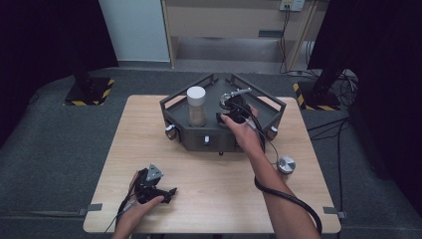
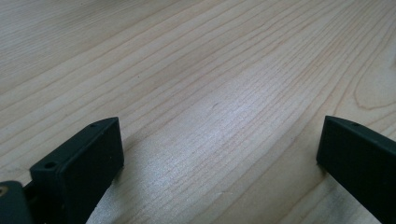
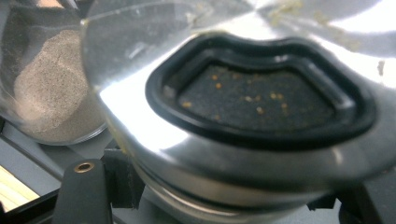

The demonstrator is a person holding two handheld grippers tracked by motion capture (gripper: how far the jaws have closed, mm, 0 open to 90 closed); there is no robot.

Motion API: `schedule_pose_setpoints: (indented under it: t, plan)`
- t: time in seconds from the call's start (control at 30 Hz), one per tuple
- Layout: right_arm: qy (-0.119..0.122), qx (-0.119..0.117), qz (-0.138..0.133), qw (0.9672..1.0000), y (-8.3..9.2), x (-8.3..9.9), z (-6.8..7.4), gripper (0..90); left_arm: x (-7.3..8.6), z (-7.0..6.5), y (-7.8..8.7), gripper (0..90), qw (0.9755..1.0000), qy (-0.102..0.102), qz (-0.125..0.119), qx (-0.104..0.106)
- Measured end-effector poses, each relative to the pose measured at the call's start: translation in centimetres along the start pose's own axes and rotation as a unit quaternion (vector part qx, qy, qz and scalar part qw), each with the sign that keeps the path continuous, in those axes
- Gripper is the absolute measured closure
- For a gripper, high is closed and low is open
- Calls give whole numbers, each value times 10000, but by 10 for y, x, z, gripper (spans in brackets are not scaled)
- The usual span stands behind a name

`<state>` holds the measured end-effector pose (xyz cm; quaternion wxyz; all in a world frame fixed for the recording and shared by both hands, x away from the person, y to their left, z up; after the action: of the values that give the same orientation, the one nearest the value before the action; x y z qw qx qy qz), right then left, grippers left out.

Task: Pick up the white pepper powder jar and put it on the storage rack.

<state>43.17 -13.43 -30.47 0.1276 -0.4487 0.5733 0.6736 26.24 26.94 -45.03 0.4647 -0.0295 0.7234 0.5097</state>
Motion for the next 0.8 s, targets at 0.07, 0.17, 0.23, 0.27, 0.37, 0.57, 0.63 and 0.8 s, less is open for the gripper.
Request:
schedule_pose_setpoints:
  t: [0.07,0.17,0.23,0.27,0.37,0.57,0.63,0.8]
  plan:
    - [-19,-22,3,10000,0,0,-1,308,0,0,0,0,10000,0,0,-1]
    - [-31,-29,-16,10000,-1,1,-1,308,0,0,0,0,10000,0,0,-2]
    - [-22,-30,-21,10000,-1,2,-1,308,0,0,0,0,10000,-1,1,-1]
    - [-24,-26,-22,10000,-1,2,-1,307,0,0,0,0,10000,-1,0,-2]
    - [-37,-21,-41,10000,-2,3,0,306,0,0,0,0,10000,-4,1,-2]
    - [-45,-46,-98,9999,-1,5,-1,276,0,0,0,0,10000,-8,2,-5]
    - [-35,-48,-119,9999,-1,6,0,229,0,0,0,0,10000,-7,0,-4]
    - [-22,-32,-191,9998,3,9,1,140,0,0,0,0,10000,-6,0,-7]
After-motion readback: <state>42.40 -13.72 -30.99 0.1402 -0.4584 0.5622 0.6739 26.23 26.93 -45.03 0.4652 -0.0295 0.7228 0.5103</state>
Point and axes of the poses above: each handheld gripper's, and its own axes: y roughly backward along the jaws, x roughly out of its underside, z roughly to its left, the point moved 1 cm from there along -y, roughly forward along the jaws, and after that the axes turned 4 degrees about x, right-handed, at the moved point
